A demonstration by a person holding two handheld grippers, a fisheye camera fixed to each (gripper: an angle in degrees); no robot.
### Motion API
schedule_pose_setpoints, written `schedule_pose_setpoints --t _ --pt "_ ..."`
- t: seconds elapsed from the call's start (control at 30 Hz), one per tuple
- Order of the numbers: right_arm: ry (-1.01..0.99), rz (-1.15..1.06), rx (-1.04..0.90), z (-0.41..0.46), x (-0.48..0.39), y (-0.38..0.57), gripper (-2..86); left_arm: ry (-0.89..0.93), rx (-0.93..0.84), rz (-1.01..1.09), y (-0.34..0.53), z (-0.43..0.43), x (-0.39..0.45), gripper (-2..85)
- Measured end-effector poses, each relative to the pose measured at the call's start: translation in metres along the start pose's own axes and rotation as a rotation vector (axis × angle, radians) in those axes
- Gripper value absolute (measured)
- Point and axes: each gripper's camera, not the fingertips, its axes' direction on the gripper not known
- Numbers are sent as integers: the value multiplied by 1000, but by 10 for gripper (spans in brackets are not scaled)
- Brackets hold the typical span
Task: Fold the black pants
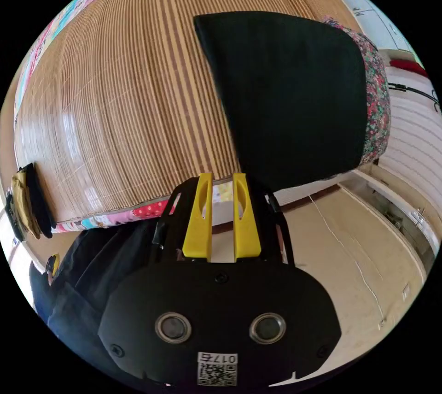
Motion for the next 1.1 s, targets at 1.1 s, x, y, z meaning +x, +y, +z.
schedule_pose_setpoints --t 1.1 --pt "-1092 291 308 -75 290 59 4 180 41 -279 108 53 -49 43"
